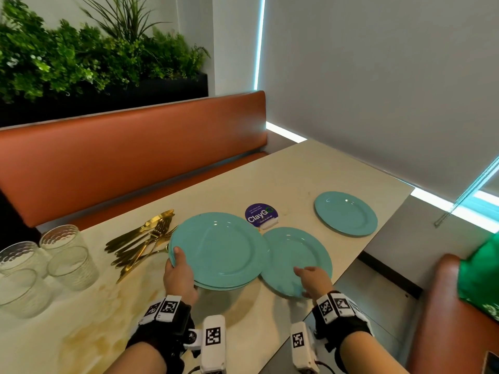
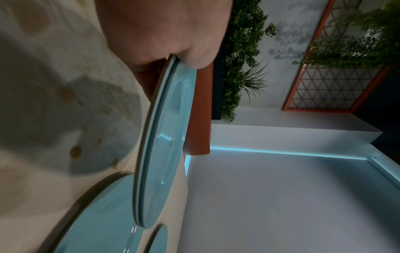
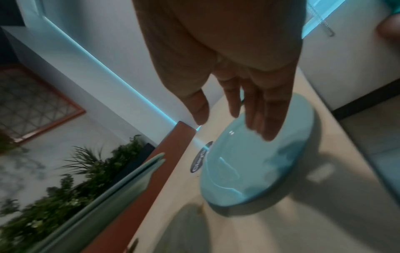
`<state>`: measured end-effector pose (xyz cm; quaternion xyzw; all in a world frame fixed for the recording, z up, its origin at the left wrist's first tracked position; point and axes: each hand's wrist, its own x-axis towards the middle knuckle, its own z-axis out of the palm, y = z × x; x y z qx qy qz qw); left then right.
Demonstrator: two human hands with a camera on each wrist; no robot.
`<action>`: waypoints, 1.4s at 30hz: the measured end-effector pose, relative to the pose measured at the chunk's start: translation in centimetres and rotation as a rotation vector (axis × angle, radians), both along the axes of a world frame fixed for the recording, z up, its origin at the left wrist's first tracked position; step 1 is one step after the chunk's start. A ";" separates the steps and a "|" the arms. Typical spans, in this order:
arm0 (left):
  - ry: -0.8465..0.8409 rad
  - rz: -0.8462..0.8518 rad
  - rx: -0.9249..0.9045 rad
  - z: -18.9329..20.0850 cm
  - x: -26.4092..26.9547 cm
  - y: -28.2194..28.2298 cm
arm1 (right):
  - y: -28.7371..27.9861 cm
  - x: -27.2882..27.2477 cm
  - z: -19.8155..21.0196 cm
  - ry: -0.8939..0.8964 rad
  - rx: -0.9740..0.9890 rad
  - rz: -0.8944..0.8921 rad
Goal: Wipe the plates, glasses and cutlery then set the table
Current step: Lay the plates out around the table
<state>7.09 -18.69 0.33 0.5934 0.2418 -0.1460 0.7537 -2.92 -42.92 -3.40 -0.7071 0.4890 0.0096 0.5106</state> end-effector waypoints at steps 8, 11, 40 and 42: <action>0.011 -0.089 -0.127 0.6 0.6 -1.8 | 3.1 3.6 4.2 -0.259 0.152 0.049; 0.038 -0.083 -0.213 0.7 1.7 -3.1 | 1.6 4.8 4.1 -0.247 0.092 0.037; 0.027 0.326 -0.102 -1.0 21.8 -14.4 | -23.3 33.5 -4.0 -0.288 0.433 -0.422; 0.034 0.317 -0.106 -1.0 21.8 -15.1 | -23.6 34.4 -4.4 -0.270 0.413 -0.442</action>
